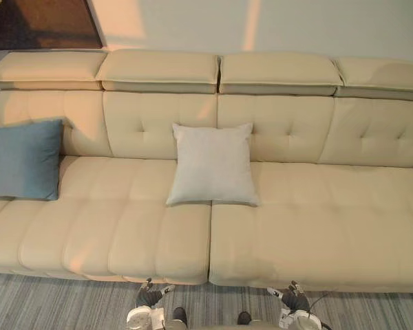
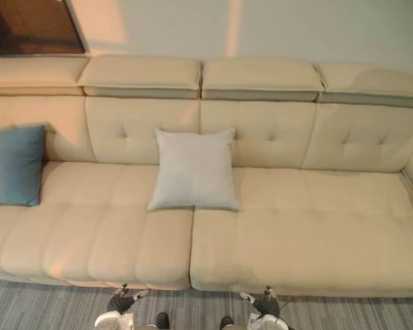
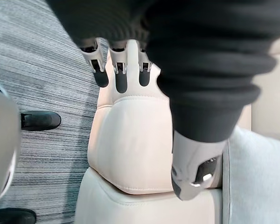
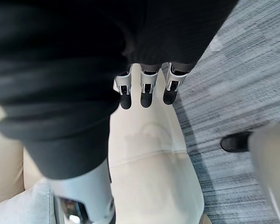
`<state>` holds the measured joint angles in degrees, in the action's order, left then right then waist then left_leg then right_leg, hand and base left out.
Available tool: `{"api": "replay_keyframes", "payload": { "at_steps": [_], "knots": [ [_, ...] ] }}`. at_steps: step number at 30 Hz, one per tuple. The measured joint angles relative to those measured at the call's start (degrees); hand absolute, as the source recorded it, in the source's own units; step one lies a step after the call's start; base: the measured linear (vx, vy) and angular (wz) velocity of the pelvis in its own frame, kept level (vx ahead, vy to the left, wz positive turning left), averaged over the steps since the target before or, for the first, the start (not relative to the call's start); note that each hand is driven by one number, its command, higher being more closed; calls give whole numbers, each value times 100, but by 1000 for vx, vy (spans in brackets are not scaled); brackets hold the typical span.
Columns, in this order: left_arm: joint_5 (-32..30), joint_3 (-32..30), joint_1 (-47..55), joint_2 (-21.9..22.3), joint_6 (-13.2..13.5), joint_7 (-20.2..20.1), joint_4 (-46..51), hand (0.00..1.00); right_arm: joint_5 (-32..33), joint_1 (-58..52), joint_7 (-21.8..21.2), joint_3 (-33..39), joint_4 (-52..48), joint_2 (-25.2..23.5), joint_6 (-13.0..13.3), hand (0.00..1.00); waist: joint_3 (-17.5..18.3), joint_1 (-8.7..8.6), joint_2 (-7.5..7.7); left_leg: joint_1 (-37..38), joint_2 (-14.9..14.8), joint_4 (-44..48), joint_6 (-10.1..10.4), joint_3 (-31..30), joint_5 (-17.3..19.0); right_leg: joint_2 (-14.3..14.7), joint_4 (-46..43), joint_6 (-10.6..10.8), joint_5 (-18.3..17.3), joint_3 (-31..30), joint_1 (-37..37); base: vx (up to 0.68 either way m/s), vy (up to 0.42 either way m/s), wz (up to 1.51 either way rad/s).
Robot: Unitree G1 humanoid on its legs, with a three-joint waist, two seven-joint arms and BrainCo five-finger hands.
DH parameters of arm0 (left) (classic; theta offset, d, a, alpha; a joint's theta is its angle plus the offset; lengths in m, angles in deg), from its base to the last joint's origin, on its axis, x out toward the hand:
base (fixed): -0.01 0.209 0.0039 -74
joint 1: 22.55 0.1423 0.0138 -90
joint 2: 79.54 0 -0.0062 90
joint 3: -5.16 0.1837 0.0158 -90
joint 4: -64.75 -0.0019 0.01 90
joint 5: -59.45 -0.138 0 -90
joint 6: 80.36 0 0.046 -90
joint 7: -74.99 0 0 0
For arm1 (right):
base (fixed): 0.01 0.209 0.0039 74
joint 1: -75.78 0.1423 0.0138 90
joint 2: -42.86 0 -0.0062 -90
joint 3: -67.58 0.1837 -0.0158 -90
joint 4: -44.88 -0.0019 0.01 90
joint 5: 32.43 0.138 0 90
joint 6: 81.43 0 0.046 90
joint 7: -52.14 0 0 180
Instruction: Pick up cushions and gather them together orderly.
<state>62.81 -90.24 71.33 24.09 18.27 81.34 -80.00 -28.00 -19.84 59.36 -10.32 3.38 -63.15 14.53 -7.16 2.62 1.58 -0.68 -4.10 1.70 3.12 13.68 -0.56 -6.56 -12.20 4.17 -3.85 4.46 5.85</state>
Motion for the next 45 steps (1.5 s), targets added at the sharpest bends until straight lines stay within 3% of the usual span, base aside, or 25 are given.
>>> {"api": "replay_keyframes", "payload": {
  "at_steps": [1, 3, 4, 6, 8, 9, 11, 14, 15, 16, 17, 19, 21, 24, 25, 26, 28, 33, 36, 37, 38, 39, 42, 44, 45],
  "knots": [
    [-3, 14, -125, 32, -25, -2, 20, 0, 0, 100, 16, -61, -9, 15, -2, 0, -1, -1, -11, -253, -61, 315, -96, 41, 89, -3, -15, 204, 142, -46, 121, -127, 34, 0],
    [-55, -41, -124, 102, -22, 8, 134, 0, 1, 205, 34, -134, -30, -4, -8, 0, -71, 35, -58, -437, -186, 483, -134, 2, 123, -86, -1702, 99, -532, 82, 408, -140, 14, 17],
    [-93, -33, -95, 78, -28, 6, 216, 0, 1, 175, 26, -174, -20, -58, -10, 0, -34, 24, 29, -545, -151, 653, -157, -126, 137, -209, -2843, 278, -876, 91, 390, -106, -80, 42],
    [-91, -45, -18, 14, -31, 33, 318, 0, 1, 185, 20, -175, -7, -133, -5, 0, 94, 88, 250, -945, -78, 1086, -145, -237, 122, -372, -3481, 475, -1010, -64, 97, -98, -165, 40],
    [-93, -167, -33, 56, -46, 81, 418, 0, 0, 363, 21, -159, 2, -100, -1, 0, 54, 156, 311, -1304, -109, 1489, -116, -261, 81, -216, -2701, 531, -1460, -236, -387, -229, -180, 20],
    [-92, -258, -24, 211, -41, 114, 481, 0, 3, 448, 58, -159, -22, -10, 5, 0, 1, 214, 124, -1420, -255, 1469, -31, -320, -67, -33, -2011, 259, -1701, -154, -633, -345, -197, 2],
    [-88, -239, -32, 291, -28, 116, 444, 0, 9, 466, 79, -160, 11, 81, 6, 0, 64, 339, -105, -1667, -427, 1167, 121, -395, -464, 250, -1203, 59, -1844, 52, -731, -336, -176, 0],
    [-85, -12, -86, 310, -29, 106, 367, 0, 6, 541, 142, -155, 263, 226, -23, 0, -155, 240, -340, -1617, -480, 342, 312, -619, -1457, 436, -950, -210, -1711, 508, -701, -369, -124, 53],
    [-81, -36, -122, 313, -29, 112, 426, 0, 5, 476, 182, -141, 307, 215, -71, 0, -183, 245, -268, -1586, -425, 522, 454, -596, -1218, 318, -1023, -469, -1733, 695, -638, -387, -64, 48],
    [-83, -38, -104, 309, -28, 116, 456, 0, 5, 473, 191, -122, 305, 222, -79, 0, -181, 247, -244, -1585, -389, 705, 423, -583, -1002, 264, -1054, -506, -1736, 724, -585, -385, -14, 8],
    [-88, -38, -82, 279, -33, 109, 449, 0, 5, 452, 203, -92, 249, 237, -79, 0, -205, 219, -197, -1582, -302, 1277, 259, -586, -475, 150, -1095, -535, -1668, 730, -468, -321, 27, 0],
    [-91, -35, -80, 266, -39, 110, 455, 0, 6, 395, 216, -94, 207, 231, -78, 0, -230, 181, -143, -1568, -294, 1978, 184, -661, 120, 63, -1143, -499, -1554, 690, -337, -233, 73, -1],
    [-89, -81, -73, 268, -52, 111, 467, 0, 7, 335, 209, -117, 196, 195, -79, 0, -233, 152, -137, -1509, -434, 2896, 264, -968, 1004, 23, -1284, -395, -1424, 570, -68, -192, 201, -14],
    [-89, -196, -34, 291, -62, 113, 451, 0, 9, 329, 206, -99, 193, 105, -79, 0, -232, 82, -158, -1220, -457, 2997, 378, -1126, 1556, 37, -1318, -205, -1314, 365, 27, -142, 265, -35],
    [-85, -215, -20, 268, -62, 113, 457, 0, 12, 321, 194, -78, 209, 33, -93, 0, -227, 76, -113, -1033, -397, 2722, 305, -995, 1725, 33, -1313, -82, -1300, 170, 76, -173, 270, -55],
    [-84, -196, 28, 132, -66, 115, 437, 0, 11, 207, 148, -108, 207, -152, -96, 0, -65, 58, 69, -953, -230, 2333, 268, -808, 1649, -70, -1009, 37, -1133, -16, 96, -163, 250, -57],
    [-85, -89, 18, 24, -73, 114, 276, 0, 18, 91, 139, -83, 214, -222, -90, 0, 14, 31, 184, -792, -21, 1910, 269, -774, 1629, -131, -387, 64, -832, -204, -92, -57, 214, -33],
    [-89, 36, -15, -23, -79, 106, 147, 0, 21, 96, 138, 200, 421, -172, -92, 0, 19, -49, 106, -666, 146, 1662, 191, -614, 1560, -140, 184, 153, -350, -635, -182, 30, 109, -22],
    [-96, 35, 11, -30, -98, 103, -17, 0, 27, 126, 136, 310, 428, -142, -92, 0, 28, -43, -47, -513, 51, 1659, 172, -257, 1543, 33, 239, 141, -277, -1105, -60, 131, 53, -100],
    [-98, 36, -14, -33, -138, 102, -70, 0, 25, 215, 137, 300, 431, -113, -91, 0, 29, -58, -93, -517, -59, 1645, 66, 8, 1525, 132, 233, 128, -160, -1200, 123, 148, 11, -120],
    [-98, 30, -39, -27, -163, 103, -70, 0, 20, 337, 136, 276, 469, -79, -92, 0, 20, -49, -125, -521, -181, 1612, 28, 252, 1500, 216, 215, 38, 14, -910, 327, 175, -34, -160],
    [-100, 30, -76, -29, -170, 101, -71, 0, 16, 500, 138, 190, 503, -9, -91, 0, 21, -49, -176, -515, -360, 1522, -13, 563, 1453, 232, 173, -166, 146, -174, 507, 147, -54, -133],
    [-100, 31, -257, 6, -179, 91, -100, 0, 3, 607, 140, 88, 546, 243, -89, 0, -34, -82, -265, -266, -441, 1572, -14, 940, 1451, 184, -19, -598, 250, 1611, 595, 139, -38, -125],
    [-98, 3, -257, 32, -155, 90, -85, 0, 0, 728, 146, -39, 722, 461, -82, 0, -67, -37, -380, 123, -523, 1614, -15, 1194, 1451, 66, -201, -968, 100, 2733, 409, 109, -117, -143],
    [-101, 38, -305, -34, -145, 84, -76, 0, -2, 725, 147, -112, 739, 515, -81, 0, -69, -115, -329, 292, -431, 1671, 11, 1324, 1475, -14, -366, -937, -221, 2868, 418, 122, -164, -105]
  ]
}}
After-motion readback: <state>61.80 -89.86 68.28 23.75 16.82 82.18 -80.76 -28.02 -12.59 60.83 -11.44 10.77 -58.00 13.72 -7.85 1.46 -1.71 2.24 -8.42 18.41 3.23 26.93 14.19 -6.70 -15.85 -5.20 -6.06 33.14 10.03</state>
